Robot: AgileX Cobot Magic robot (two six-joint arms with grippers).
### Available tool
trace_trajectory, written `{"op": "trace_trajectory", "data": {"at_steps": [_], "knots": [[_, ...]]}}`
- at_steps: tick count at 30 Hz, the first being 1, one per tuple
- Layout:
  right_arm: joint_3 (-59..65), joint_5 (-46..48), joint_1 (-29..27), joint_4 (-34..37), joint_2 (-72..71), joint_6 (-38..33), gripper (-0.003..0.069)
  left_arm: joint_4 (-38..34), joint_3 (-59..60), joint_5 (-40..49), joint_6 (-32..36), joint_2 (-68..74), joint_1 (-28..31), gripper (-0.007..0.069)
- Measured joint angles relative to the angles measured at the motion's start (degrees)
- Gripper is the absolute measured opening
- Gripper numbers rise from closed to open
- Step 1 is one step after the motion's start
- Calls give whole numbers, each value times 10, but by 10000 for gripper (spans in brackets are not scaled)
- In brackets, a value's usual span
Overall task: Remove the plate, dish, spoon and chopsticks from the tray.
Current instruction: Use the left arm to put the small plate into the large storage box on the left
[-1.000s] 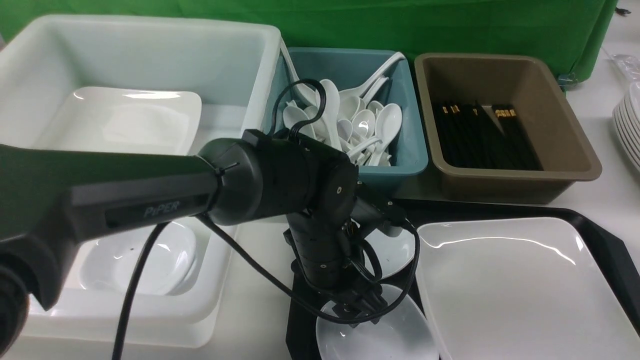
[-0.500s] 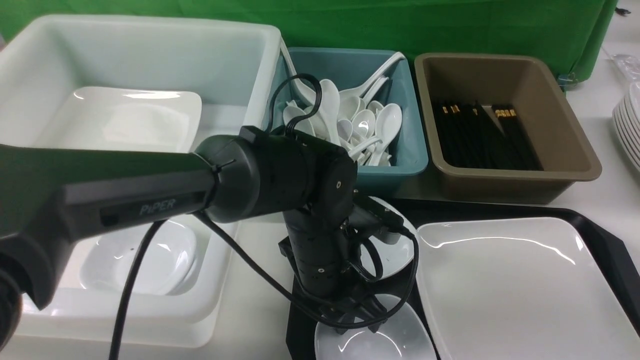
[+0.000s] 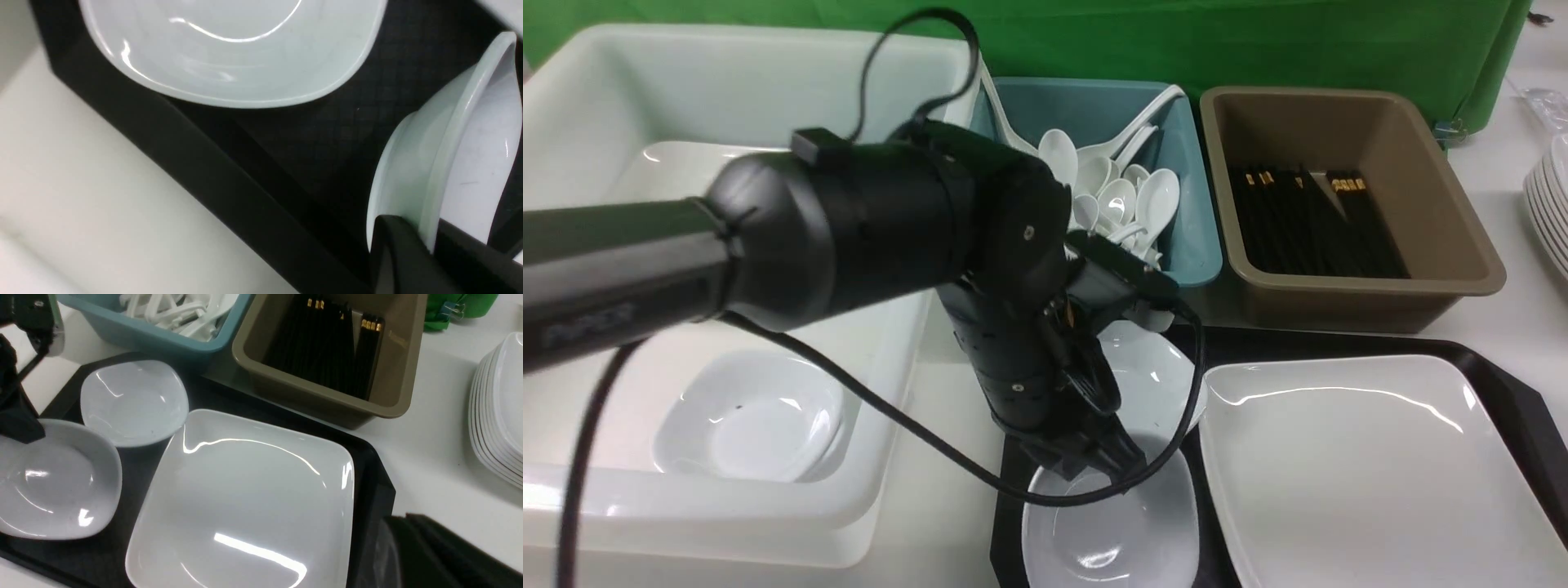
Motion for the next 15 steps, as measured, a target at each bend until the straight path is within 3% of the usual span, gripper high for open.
{"op": "trace_trajectory", "data": {"at_steps": [10,12,15], "knots": [[0,-18,0,0,0,0,21,16,-48,30,-37,-63,7,17],[0,-20,0,0,0,0,21,16,-69,39,-54,-90,27,17],[0,-34,0,0,0,5,21,3,-81,43,-78,-160,119,19]]}}
